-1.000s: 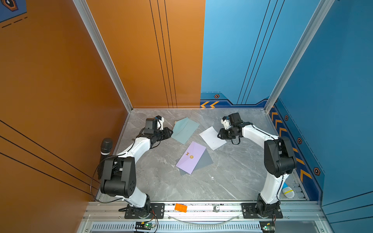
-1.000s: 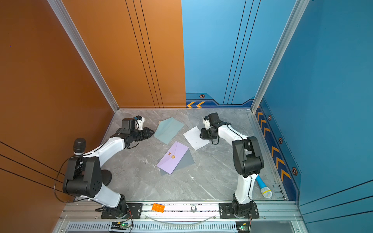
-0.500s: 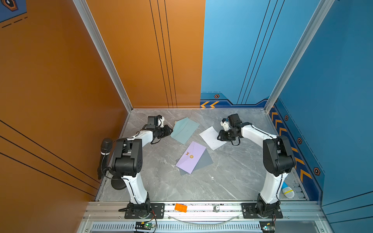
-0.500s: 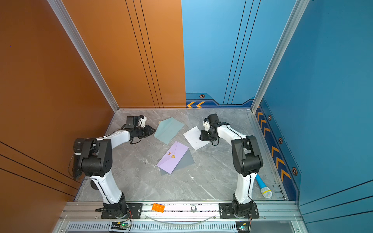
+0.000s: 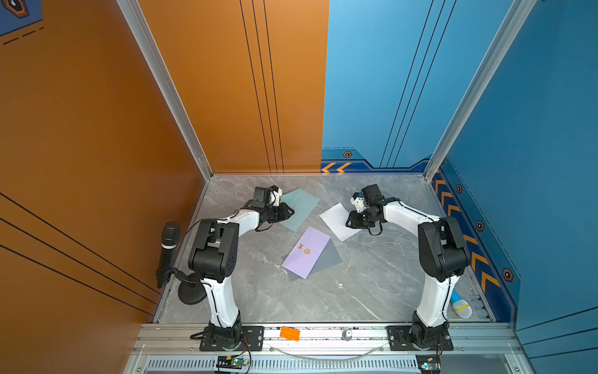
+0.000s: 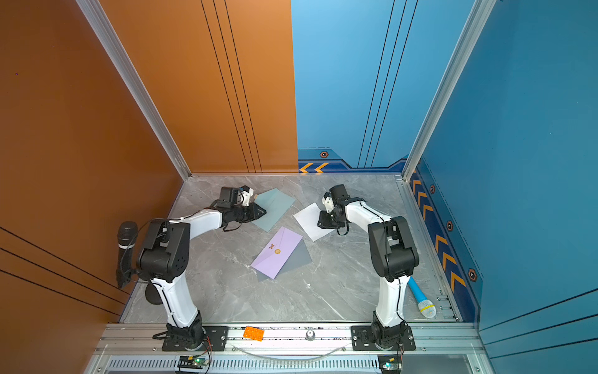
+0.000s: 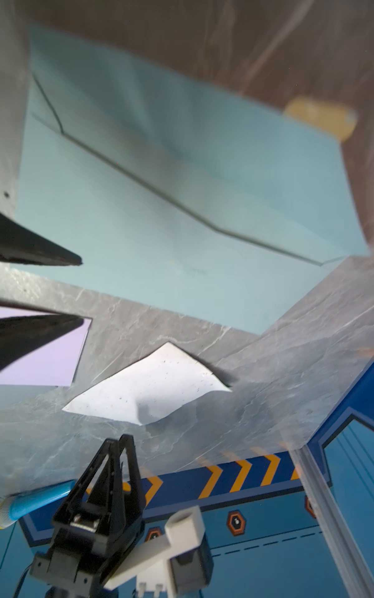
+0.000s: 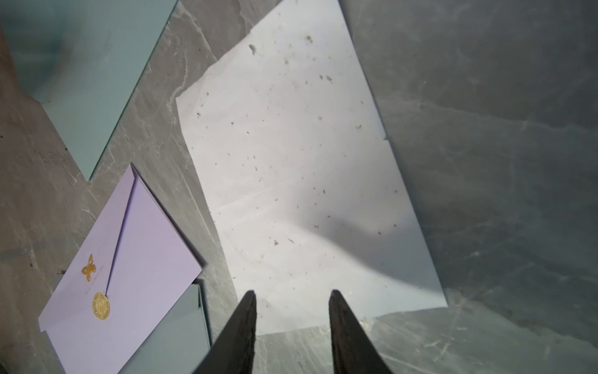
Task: Fold the letter paper in half and place it into the envelope
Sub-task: Move the letter paper to the center of the board.
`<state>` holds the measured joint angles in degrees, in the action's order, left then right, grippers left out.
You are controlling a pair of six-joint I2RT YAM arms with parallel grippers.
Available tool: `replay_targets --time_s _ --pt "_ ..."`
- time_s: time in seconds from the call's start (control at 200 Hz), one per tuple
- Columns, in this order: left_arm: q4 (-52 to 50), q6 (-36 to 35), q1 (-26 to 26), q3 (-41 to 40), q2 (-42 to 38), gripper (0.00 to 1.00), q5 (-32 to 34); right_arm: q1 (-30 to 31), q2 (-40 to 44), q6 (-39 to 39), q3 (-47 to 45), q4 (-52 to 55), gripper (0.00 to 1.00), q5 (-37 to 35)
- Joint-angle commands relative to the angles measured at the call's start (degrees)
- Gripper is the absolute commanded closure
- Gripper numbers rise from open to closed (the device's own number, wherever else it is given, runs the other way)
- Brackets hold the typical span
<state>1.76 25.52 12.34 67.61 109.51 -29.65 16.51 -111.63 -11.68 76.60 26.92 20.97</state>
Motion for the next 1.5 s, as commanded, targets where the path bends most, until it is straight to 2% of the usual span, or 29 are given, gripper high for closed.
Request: replay_targets --time_s 0.0,0.355,0.751,1.247,1.497 --pt "0.6 1.1 2.1 3.1 1.1 0.72 -1.6 0.4 -1.2 -1.1 -1.2 -0.5 0.6 0.4" --pt "-1.1 2.2 7.3 10.5 8.0 0.72 -1.9 0.6 -3.4 -2.4 -1.9 -1.0 0.61 0.9" --pt "-3.5 2.0 9.8 14.8 12.6 0.71 -0.9 0.1 -1.5 -4.5 -9.8 -1.3 0.62 0.3" --pt "-9.7 -0.2 14.4 23.0 19.7 0.71 -1.1 -3.0 10.3 -4.1 -22.2 0.6 0.62 0.3" --pt "-11.9 -1.1 16.5 23.6 21.3 0.71 -0.6 -7.3 16.6 -4.7 -24.2 0.8 0.61 4.0"
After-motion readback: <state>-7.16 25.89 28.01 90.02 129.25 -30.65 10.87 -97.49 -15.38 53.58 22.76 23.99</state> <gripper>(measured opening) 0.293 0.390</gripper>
